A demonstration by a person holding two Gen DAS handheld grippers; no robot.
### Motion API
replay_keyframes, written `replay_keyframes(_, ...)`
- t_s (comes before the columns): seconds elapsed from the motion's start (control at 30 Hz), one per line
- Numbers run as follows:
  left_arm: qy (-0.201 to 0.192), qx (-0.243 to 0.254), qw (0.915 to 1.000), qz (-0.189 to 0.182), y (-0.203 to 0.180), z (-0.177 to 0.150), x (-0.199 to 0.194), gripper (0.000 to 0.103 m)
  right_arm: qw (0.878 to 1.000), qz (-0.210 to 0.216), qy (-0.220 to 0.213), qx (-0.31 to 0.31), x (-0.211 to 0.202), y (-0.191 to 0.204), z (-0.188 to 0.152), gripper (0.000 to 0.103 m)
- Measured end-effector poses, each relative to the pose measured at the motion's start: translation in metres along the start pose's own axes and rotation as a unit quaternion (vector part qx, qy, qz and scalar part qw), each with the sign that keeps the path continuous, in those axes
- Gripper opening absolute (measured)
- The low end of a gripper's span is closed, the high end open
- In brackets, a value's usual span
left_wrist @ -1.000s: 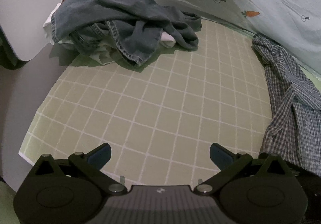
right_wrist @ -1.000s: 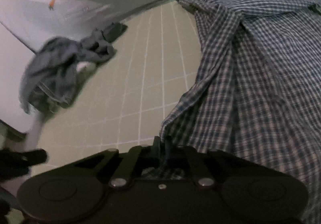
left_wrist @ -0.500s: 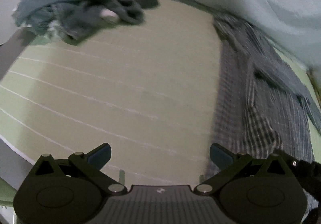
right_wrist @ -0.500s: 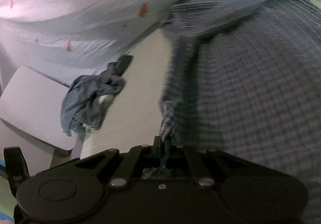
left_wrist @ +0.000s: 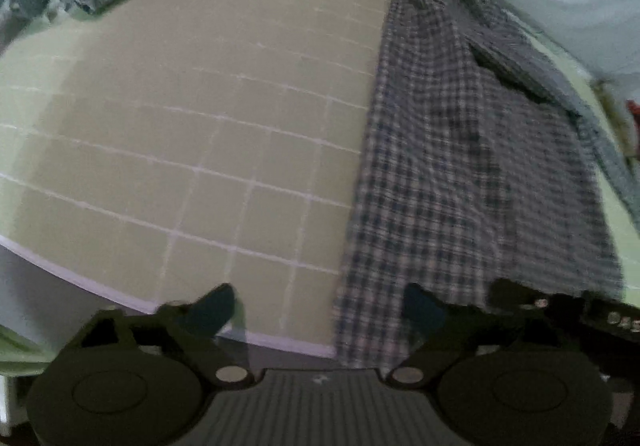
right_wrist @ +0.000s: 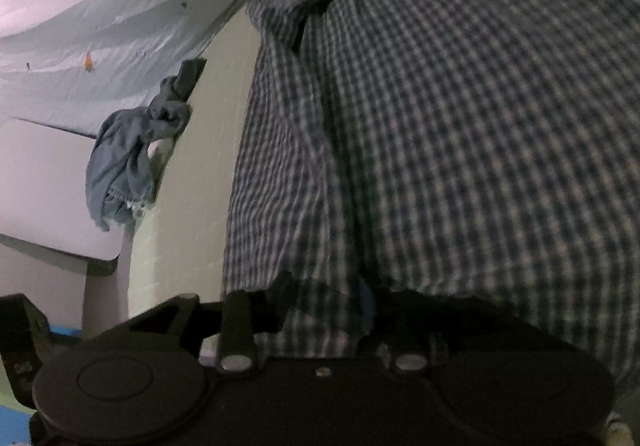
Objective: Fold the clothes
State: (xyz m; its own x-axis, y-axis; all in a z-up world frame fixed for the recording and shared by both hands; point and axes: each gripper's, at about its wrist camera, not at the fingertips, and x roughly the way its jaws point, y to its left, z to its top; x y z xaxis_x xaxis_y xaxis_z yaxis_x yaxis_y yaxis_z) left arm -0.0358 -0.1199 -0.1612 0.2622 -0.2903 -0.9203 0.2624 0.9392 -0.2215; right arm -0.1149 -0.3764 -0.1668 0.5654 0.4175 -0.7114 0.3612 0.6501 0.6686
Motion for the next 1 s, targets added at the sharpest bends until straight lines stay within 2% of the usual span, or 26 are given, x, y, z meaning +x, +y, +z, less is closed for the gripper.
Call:
replay_keyframes(0.03,0.002,-0.003,0.9999,-0.010,0.000,-0.002,0.000,0.076,1.000,0.004,0.004,0.004,-0.001,-0.001,-0.002,0.039)
replay_keyframes(0.1,0.006,-0.009,0.9995,-0.030,-0.001,-0.005,-0.001,0.058,1.000,0.016,0.011,0.008,-0.004,-0.005,-0.005,0.038)
replay_keyframes(0.13,0.009,-0.012,0.9991,-0.041,-0.001,-0.006,-0.003,0.052,1.000,0.021,0.014,0.010,-0.006,-0.007,-0.007,0.029)
replay_keyframes(0.17,0.011,-0.015,0.9985,-0.051,-0.001,-0.007,-0.004,0.035,0.999,0.026,0.017,0.010,-0.007,-0.009,-0.008,0.022)
replay_keyframes(0.2,0.013,-0.018,0.9979,-0.061,0.000,-0.008,-0.006,0.009,0.999,0.030,0.020,0.009,-0.008,-0.010,-0.009,0.007)
replay_keyframes(0.23,0.016,-0.020,0.9971,-0.072,0.000,-0.010,-0.008,0.000,0.999,0.031,0.022,0.007,-0.009,-0.009,-0.010,0.004)
replay_keyframes(0.37,0.025,-0.031,0.9928,-0.113,0.000,-0.014,-0.015,0.000,0.999,0.029,-0.012,-0.017,-0.033,0.001,-0.009,0.002)
replay_keyframes(0.4,0.027,-0.034,0.9914,-0.123,0.000,-0.016,-0.016,0.000,0.999,0.021,-0.007,-0.028,-0.036,0.002,-0.009,0.002)
replay_keyframes(0.47,0.035,-0.044,0.9910,-0.121,0.004,-0.019,-0.015,0.001,0.999,-0.004,0.018,-0.046,-0.031,0.001,-0.010,0.002)
replay_keyframes(0.53,0.054,-0.032,0.9951,-0.076,0.001,-0.024,-0.001,0.002,0.997,-0.036,0.050,-0.054,-0.019,-0.002,-0.012,0.003)
replay_keyframes(0.6,0.073,-0.014,0.9966,-0.035,-0.003,-0.026,0.009,0.007,0.994,-0.057,0.067,-0.063,-0.013,-0.002,-0.012,0.005)
replay_keyframes(0.63,0.069,-0.007,0.9971,-0.029,-0.006,-0.024,0.008,0.009,0.994,-0.059,0.065,-0.070,-0.014,0.001,-0.009,0.017)
replay_keyframes(0.67,0.064,-0.001,0.9977,-0.024,-0.009,-0.022,0.006,0.015,0.993,-0.063,0.057,-0.079,-0.018,0.003,-0.004,0.029)
replay_keyframes(0.7,0.053,0.005,0.9984,-0.021,-0.010,-0.018,0.001,0.027,0.993,-0.068,0.044,-0.089,-0.023,0.006,0.001,0.052)
replay_keyframes(0.73,0.040,0.010,0.9990,-0.018,-0.011,-0.013,-0.003,0.033,0.992,-0.074,0.031,-0.100,-0.028,0.008,0.006,0.062)
replay_keyframes(0.8,0.021,0.006,0.9996,-0.014,-0.014,0.002,-0.005,0.058,0.991,-0.080,0.009,-0.106,-0.033,0.008,0.020,0.070)
replay_keyframes(0.83,0.012,0.004,0.9998,-0.013,-0.016,0.010,-0.007,0.063,0.991,-0.084,-0.001,-0.104,-0.034,0.007,0.028,0.075)
replay_keyframes(0.87,0.003,0.002,0.9999,-0.011,-0.018,0.017,-0.008,0.070,0.991,-0.088,-0.012,-0.102,-0.035,0.006,0.036,0.085)
replay_keyframes(0.9,-0.007,0.000,0.9999,-0.010,-0.020,0.025,-0.009,0.072,0.991,-0.093,-0.021,-0.098,-0.036,0.003,0.044,0.089)
replay_keyframes(0.97,-0.026,-0.004,0.9996,-0.007,-0.023,0.040,-0.011,0.075,0.990,-0.101,-0.036,-0.088,-0.039,-0.004,0.061,0.091)
replay_keyframes(1.0,-0.035,-0.007,0.9993,-0.005,-0.025,0.047,-0.013,0.078,0.990,-0.103,-0.046,-0.082,-0.040,-0.007,0.070,0.096)
